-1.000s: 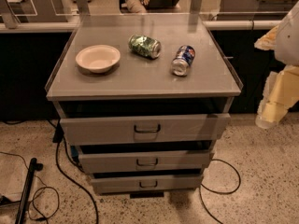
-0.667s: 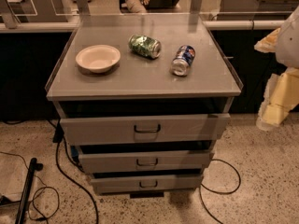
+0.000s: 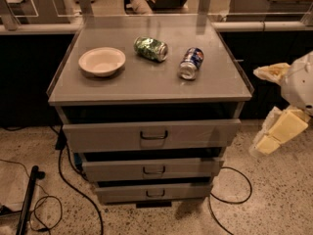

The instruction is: Open top drawer

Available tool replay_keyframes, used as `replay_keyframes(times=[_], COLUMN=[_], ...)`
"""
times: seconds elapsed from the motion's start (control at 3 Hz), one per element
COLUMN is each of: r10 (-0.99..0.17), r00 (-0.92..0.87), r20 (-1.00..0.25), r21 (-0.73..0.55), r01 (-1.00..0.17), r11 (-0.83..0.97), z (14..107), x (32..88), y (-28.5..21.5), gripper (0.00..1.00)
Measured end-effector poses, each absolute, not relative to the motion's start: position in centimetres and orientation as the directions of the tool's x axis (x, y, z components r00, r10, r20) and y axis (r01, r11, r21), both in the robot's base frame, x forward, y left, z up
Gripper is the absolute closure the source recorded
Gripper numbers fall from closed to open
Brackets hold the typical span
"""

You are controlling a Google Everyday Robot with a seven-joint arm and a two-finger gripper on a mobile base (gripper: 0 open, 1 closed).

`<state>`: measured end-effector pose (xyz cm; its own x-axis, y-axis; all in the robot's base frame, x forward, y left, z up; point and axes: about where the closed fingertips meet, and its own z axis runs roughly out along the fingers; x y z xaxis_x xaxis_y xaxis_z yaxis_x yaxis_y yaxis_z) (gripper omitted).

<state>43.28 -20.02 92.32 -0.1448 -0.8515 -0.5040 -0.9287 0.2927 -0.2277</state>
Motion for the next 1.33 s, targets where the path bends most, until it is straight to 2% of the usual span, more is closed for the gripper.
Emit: replay_keyframes(times=[0.33,1.33], r10=[-0.769,-0.768], r00=[-0.125,-0.118], r20=[-0.626,-0.63], r21=[-0.256,-0.266], r01=[-0.9,-0.896], r11=[0.354,0.356], z=[90.32,90.53], x=[43.48,43.72], y=[-19.69,-19.11], gripper=[0.0,0.0])
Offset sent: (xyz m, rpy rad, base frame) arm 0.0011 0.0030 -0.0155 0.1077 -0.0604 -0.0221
